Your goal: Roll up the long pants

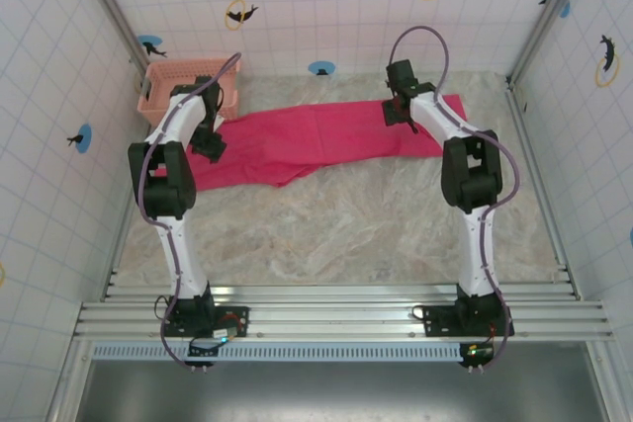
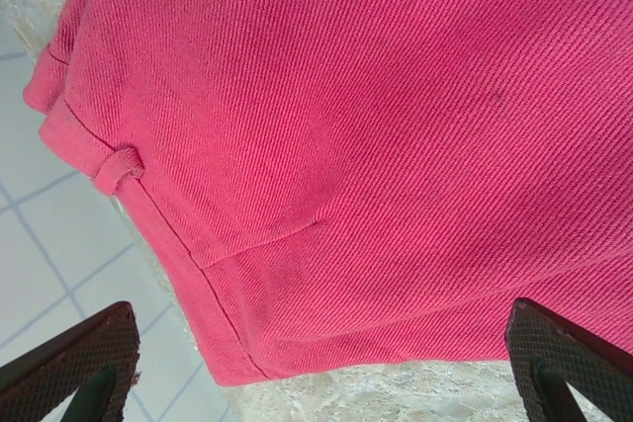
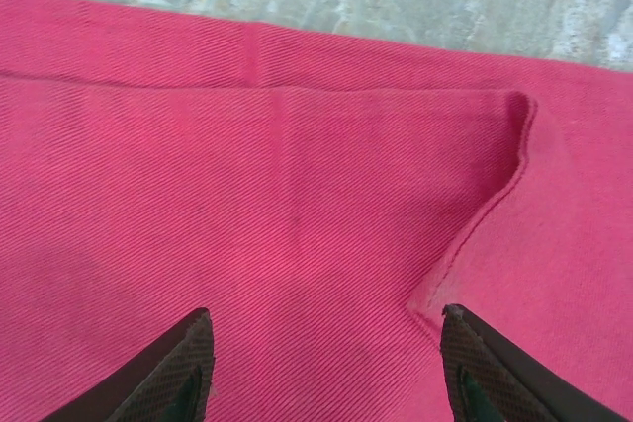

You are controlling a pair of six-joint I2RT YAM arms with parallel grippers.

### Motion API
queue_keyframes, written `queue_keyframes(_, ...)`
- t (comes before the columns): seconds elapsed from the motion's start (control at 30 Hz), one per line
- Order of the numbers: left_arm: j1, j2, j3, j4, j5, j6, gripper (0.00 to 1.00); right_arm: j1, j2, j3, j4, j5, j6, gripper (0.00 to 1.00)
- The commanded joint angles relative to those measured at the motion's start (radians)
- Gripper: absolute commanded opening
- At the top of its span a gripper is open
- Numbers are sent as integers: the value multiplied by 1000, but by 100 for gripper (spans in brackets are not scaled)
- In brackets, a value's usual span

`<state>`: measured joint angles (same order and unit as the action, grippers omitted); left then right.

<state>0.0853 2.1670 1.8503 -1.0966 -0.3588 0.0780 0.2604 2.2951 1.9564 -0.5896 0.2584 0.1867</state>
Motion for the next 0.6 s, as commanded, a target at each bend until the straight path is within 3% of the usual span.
queue_keyframes(0.0, 5, 35, 13, -7, -2, -6, 97, 3, 50, 88, -93, 153, 20, 63)
queue_keyframes(0.1, 5, 40, 18, -6, 2, -7, 97, 5, 58, 83, -95, 183, 28, 63)
queue_keyframes(0.57, 4, 50, 12, -8, 27, -6, 97, -59, 161, 226, -201, 90, 73, 61)
